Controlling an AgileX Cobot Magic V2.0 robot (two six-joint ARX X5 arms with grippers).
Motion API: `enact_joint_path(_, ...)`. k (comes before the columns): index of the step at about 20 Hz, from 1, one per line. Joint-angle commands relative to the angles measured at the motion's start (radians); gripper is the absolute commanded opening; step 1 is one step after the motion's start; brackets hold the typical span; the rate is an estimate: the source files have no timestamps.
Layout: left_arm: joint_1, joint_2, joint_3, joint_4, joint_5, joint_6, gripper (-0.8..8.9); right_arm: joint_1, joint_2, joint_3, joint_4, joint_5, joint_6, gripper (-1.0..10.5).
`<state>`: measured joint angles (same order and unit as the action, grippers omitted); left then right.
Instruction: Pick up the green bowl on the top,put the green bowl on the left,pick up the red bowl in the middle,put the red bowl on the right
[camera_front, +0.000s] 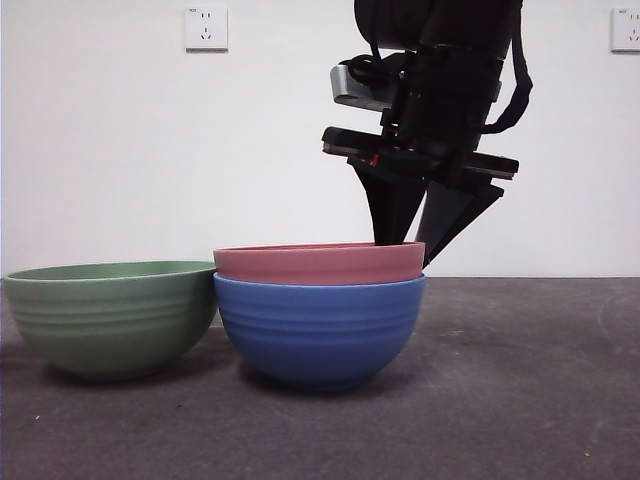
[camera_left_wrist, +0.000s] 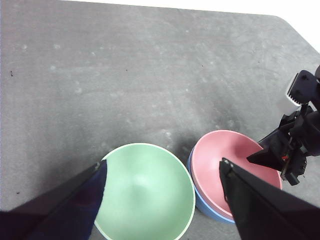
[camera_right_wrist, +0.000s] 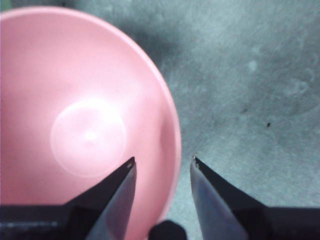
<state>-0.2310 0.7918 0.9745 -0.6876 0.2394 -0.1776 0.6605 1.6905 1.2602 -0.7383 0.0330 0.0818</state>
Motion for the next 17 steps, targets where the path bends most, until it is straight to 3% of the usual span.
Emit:
enact_joint_path(1, 0.0, -0.002, -0.003, 0.003, 0.0, -0.006, 3.77, 0.001, 0.006, 0.002, 0.007, 0.001, -0.007, 0.6)
enact_joint_path(6, 0.0, -0.002, -0.003, 0.005, -0.002, -0.006, 3.77, 0.001, 0.006, 0.002, 0.008, 0.003, -0.006, -0.1)
enact_joint_path(17, 0.0, -0.002, -0.003, 0.002, -0.002, -0.006, 3.77, 0.001, -0.05, 0.005, 0.011, 0.0, -0.006, -0.1)
